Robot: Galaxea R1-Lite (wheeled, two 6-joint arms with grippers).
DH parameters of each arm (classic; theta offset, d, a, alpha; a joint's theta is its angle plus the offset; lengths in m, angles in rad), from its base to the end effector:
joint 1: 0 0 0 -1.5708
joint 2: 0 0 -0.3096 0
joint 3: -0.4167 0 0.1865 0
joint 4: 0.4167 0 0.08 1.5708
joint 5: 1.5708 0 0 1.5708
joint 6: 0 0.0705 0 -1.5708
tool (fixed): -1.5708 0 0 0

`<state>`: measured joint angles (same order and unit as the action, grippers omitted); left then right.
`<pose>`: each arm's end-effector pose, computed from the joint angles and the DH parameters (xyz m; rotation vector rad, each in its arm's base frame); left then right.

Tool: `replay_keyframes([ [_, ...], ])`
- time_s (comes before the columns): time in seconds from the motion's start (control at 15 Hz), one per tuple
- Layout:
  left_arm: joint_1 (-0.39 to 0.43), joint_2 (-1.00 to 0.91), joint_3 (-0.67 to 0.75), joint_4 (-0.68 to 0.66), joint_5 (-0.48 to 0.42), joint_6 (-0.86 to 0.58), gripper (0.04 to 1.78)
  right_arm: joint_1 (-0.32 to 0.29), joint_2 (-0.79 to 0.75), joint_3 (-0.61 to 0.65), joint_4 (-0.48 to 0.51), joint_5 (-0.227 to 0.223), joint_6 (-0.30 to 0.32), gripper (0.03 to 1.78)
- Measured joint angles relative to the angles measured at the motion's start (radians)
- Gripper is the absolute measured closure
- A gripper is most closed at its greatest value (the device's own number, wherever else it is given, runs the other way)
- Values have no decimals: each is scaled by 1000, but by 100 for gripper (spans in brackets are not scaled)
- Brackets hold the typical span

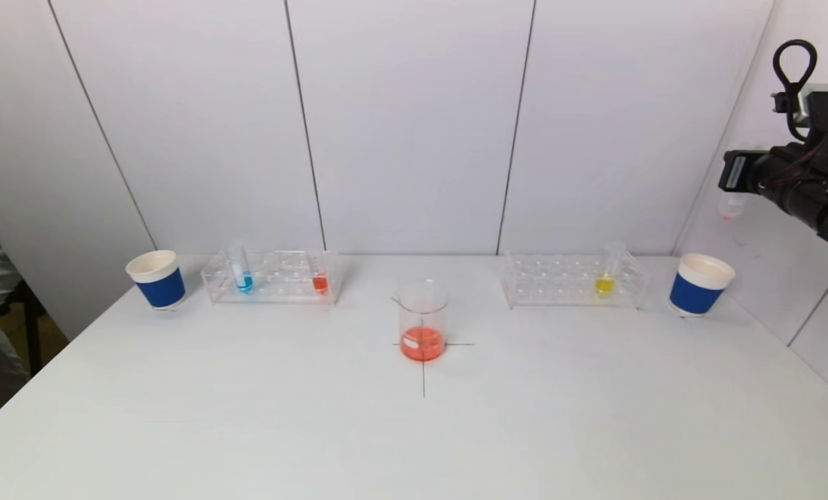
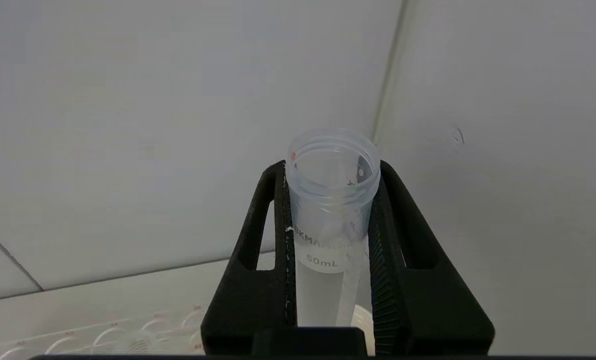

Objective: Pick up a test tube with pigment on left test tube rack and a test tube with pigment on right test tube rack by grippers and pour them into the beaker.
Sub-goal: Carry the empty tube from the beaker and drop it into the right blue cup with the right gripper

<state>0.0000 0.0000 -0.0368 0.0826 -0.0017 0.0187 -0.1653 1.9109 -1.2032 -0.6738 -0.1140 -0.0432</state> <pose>0.0084 -0.0001 0.0748 0.0187 0.0458 -0.0021 0.4247 -0.0790 0.2333 -0.0420 0.0400 -0.2785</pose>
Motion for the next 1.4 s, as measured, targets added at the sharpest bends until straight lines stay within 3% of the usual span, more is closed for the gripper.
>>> replay_keyframes([
  [0.13,0,0,0,0,0,0,6,-16,26,13,-17,2,8,134],
  [0.47,0,0,0,0,0,-1,6,-45,111,66,-188,6,4,134],
  [0.8,0,0,0,0,0,-1,6,-72,172,105,-204,5,8,134],
  [1.13,0,0,0,0,0,-1,6,-80,230,148,-325,7,6,134],
  [1.4,0,0,0,0,0,0,6,-81,266,165,-338,6,14,134],
])
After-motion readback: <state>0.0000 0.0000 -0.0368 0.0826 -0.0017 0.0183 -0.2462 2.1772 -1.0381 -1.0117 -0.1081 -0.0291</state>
